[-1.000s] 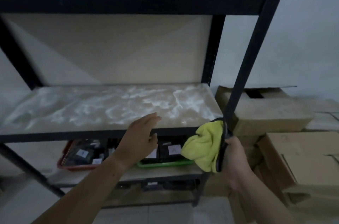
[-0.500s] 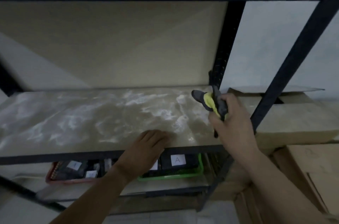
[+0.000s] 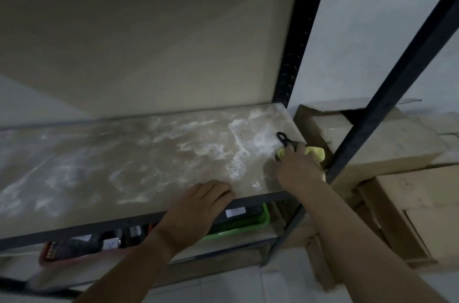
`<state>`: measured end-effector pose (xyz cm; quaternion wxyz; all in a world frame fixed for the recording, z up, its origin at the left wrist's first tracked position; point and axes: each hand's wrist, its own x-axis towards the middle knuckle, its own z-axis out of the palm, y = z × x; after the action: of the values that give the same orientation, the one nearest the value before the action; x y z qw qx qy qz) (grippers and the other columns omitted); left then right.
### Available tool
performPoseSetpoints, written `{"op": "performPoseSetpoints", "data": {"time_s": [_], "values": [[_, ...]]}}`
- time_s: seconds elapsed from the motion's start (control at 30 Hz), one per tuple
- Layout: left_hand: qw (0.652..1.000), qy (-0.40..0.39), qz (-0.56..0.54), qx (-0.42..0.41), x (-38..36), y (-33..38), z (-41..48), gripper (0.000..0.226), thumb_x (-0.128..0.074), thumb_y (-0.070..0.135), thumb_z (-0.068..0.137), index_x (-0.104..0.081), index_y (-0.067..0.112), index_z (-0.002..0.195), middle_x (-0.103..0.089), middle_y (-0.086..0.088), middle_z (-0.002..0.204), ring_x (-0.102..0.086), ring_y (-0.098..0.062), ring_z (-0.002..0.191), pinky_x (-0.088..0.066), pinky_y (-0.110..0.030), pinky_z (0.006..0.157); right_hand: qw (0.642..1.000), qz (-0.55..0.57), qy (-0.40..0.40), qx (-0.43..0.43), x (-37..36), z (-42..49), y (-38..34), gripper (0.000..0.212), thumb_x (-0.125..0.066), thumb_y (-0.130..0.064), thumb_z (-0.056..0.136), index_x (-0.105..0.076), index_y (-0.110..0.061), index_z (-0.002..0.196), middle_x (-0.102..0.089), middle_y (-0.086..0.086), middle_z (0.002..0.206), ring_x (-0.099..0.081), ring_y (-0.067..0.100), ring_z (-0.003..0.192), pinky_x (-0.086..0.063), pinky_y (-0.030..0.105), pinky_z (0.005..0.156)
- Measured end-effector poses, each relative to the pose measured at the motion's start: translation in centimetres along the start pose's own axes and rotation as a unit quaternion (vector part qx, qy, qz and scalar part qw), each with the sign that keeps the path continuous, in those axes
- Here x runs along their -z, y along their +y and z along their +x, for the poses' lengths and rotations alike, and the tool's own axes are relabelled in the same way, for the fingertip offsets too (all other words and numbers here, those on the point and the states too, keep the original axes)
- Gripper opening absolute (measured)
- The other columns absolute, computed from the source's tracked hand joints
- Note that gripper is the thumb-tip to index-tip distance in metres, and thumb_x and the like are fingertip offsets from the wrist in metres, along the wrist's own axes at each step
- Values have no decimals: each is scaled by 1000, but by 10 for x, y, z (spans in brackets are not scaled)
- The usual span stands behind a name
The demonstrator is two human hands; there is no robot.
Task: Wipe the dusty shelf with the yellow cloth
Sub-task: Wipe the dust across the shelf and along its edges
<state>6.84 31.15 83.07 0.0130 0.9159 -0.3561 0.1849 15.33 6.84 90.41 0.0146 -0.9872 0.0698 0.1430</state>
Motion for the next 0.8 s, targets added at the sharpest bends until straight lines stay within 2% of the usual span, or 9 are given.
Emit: {"op": "performPoseSetpoints", "data": {"time_s": [0.07, 0.17, 0.33, 0.43, 0.5, 0.57, 0.63, 0.7, 0.8], "values": [[1000, -5, -2, -3, -3, 1, 0, 50, -42, 8, 88, -54, 13, 136, -55, -4, 135, -48, -24, 125, -34, -37, 105, 994, 22, 105, 11, -14, -10, 2, 58, -47, -21, 96, -27, -16, 150, -26, 9, 154, -39, 35, 131, -50, 44, 92], [1000, -8, -10, -2, -5, 1, 1, 52, -39, 7, 88, -62, 12, 134, -58, -6, 136, -49, -26, 126, -33, -37, 107, 968, 77, 228, 72, -36, -24, -3, 53, -53, -12, 91, -46, -23, 143, -46, 0, 144, -47, 31, 120, -49, 43, 89], [999, 3, -35, 6, -4, 1, 3, 50, -37, 8, 87, -56, 13, 133, -54, -5, 133, -48, -26, 123, -34, -38, 105, 914, 233, 240, 230, -34, -20, -11, 49, -58, -5, 84, -61, -25, 129, -61, -5, 128, -55, 21, 108, -51, 37, 89], [999, 3, -42, 11, -4, 2, 4, 46, -37, 9, 89, -51, 15, 133, -51, -4, 133, -49, -26, 123, -35, -38, 105, 869, 355, 287, 189, -16, -8, 16, 44, -57, -6, 87, -57, -30, 125, -60, -5, 122, -60, 16, 102, -51, 28, 83], [999, -1, -43, 16, -4, 3, 4, 46, -38, 8, 89, -52, 15, 132, -53, -4, 132, -51, -26, 123, -36, -37, 106, 902, 325, 270, 90, -9, 6, 26, 43, -51, -10, 93, -48, -28, 132, -51, 6, 128, -58, 24, 102, -52, 34, 78], [999, -4, -45, 28, -3, 4, 5, 44, -39, 8, 90, -54, 15, 131, -55, -4, 131, -52, -27, 123, -36, -37, 106, 968, 201, 151, 2, -10, 14, 19, 43, -42, -23, 98, -38, -17, 140, -33, 16, 146, -45, 36, 123, -48, 45, 90], [998, -6, -46, 38, -2, 5, 6, 43, -39, 10, 91, -55, 16, 130, -56, -3, 130, -52, -27, 123, -37, -36, 106, 986, 120, 114, -18, -16, 9, 10, 51, -37, -32, 99, -31, -10, 145, -18, 15, 157, -27, 37, 138, -37, 48, 104], [998, -8, -45, 40, -1, 4, 7, 42, -40, 11, 91, -57, 15, 129, -57, -4, 130, -52, -27, 123, -37, -37, 105, 976, 145, 161, 9, -21, -3, 1, 52, -42, -30, 98, -34, -11, 145, -23, 9, 157, -32, 33, 136, -37, 44, 104], [999, -8, -30, 35, -1, 4, 8, 44, -41, 12, 89, -60, 14, 128, -59, -6, 129, -51, -28, 122, -37, -38, 103, 948, 200, 186, 161, -32, -27, -19, 49, -55, -12, 89, -50, -16, 138, -42, 3, 150, -44, 28, 129, -44, 41, 102]]}}
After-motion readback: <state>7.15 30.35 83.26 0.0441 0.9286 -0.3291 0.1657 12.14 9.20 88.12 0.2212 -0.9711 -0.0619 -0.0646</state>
